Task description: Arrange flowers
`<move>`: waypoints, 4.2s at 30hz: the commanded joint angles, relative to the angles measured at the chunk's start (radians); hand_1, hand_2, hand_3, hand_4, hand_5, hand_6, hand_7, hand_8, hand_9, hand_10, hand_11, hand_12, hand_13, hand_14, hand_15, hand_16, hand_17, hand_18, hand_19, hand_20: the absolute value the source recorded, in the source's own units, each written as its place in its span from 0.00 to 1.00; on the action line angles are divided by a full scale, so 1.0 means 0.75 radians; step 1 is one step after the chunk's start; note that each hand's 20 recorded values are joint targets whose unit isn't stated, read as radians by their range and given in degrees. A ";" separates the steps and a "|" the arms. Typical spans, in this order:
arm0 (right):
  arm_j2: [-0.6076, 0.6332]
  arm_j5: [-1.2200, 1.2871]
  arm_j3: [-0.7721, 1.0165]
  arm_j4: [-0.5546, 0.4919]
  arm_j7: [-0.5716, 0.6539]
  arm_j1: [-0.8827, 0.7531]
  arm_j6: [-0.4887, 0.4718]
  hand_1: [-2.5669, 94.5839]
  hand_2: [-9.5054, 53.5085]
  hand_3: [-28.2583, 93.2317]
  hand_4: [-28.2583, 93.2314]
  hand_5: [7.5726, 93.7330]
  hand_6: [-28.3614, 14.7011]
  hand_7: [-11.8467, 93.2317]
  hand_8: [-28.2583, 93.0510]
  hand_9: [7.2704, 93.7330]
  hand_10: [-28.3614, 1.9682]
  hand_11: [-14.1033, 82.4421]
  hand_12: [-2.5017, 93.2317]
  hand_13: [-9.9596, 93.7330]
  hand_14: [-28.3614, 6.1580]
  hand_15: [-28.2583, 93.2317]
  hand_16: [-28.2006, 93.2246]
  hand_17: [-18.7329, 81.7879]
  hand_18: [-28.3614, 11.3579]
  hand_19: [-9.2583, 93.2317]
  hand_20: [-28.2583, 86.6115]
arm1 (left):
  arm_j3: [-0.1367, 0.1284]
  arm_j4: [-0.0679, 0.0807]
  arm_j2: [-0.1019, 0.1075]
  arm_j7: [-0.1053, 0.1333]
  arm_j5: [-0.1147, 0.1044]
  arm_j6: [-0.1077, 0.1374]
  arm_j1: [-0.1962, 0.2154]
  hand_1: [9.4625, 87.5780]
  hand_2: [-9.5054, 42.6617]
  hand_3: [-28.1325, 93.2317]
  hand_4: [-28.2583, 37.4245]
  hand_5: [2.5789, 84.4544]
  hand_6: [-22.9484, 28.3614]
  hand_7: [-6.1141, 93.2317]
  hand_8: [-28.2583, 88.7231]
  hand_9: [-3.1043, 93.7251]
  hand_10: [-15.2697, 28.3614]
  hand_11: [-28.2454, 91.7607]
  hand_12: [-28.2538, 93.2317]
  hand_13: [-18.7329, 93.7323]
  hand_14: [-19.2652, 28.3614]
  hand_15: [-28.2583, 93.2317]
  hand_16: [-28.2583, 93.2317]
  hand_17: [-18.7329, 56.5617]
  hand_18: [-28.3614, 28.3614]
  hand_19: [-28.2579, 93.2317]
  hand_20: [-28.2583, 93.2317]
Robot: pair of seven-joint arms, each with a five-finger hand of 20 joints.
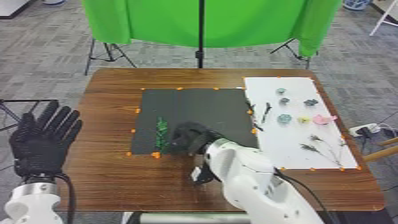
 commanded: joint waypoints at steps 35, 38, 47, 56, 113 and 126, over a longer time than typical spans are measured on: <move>0.264 -0.349 1.021 -0.049 0.312 -0.702 0.331 0.36 0.00 0.85 0.00 0.62 0.52 0.25 0.14 0.55 0.31 0.33 0.21 0.50 0.32 0.71 0.40 0.39 0.12 0.86 0.65 | -0.076 -0.006 -0.043 0.019 -0.030 -0.110 0.081 0.15 0.39 0.84 0.00 0.47 0.60 0.14 0.18 0.42 0.66 0.34 0.32 0.45 0.68 0.35 0.23 0.19 0.75 0.49 0.35; 0.271 -0.376 0.984 -0.024 0.352 -0.690 0.395 0.40 0.00 0.90 0.00 0.70 0.56 0.29 0.14 0.61 0.37 0.41 0.24 0.53 0.34 0.75 0.41 0.42 0.13 0.87 0.65 | -0.074 -0.008 -0.042 0.021 -0.036 -0.104 0.085 0.15 0.39 0.84 0.00 0.47 0.60 0.14 0.18 0.42 0.66 0.35 0.32 0.45 0.68 0.35 0.23 0.19 0.75 0.49 0.35; 0.283 -0.318 0.941 -0.084 0.426 -0.664 0.478 0.55 0.00 0.88 0.00 0.74 0.61 0.54 0.30 0.78 0.49 0.47 0.54 0.65 0.33 0.85 0.49 0.49 0.12 0.93 0.64 | -0.077 -0.018 -0.043 0.029 -0.041 -0.099 0.103 0.15 0.38 0.84 0.00 0.47 0.60 0.14 0.18 0.42 0.66 0.35 0.32 0.45 0.68 0.35 0.23 0.19 0.75 0.49 0.35; 0.301 -0.222 0.903 -0.238 0.450 -0.613 0.586 0.53 0.00 0.91 0.04 0.75 0.60 0.55 0.34 0.79 0.48 0.50 0.56 0.66 0.31 0.85 0.51 0.51 0.10 0.95 0.65 | -0.069 -0.018 -0.043 0.014 -0.038 -0.102 0.099 0.16 0.38 0.84 0.00 0.47 0.60 0.14 0.18 0.42 0.66 0.35 0.32 0.45 0.68 0.36 0.23 0.19 0.75 0.50 0.35; -0.367 -0.102 -0.031 0.328 0.622 0.008 0.564 0.49 0.00 0.87 0.10 0.76 0.52 0.46 0.36 0.78 0.32 0.56 0.40 0.69 0.25 0.86 0.49 0.54 0.00 1.00 0.63 | 0.106 0.062 0.039 -0.157 -0.017 -0.076 -0.126 0.16 0.39 0.84 0.00 0.48 0.60 0.15 0.18 0.42 0.66 0.35 0.32 0.45 0.68 0.36 0.23 0.19 0.75 0.50 0.35; -0.328 -0.038 -0.038 0.262 0.634 0.023 0.521 0.47 0.00 0.87 0.09 0.77 0.46 0.37 0.35 0.77 0.25 0.58 0.31 0.68 0.23 0.86 0.48 0.54 0.00 1.00 0.63 | 0.084 0.049 0.031 -0.115 -0.024 -0.077 -0.086 0.16 0.39 0.84 0.00 0.48 0.60 0.15 0.18 0.43 0.66 0.36 0.33 0.46 0.69 0.36 0.23 0.19 0.76 0.50 0.35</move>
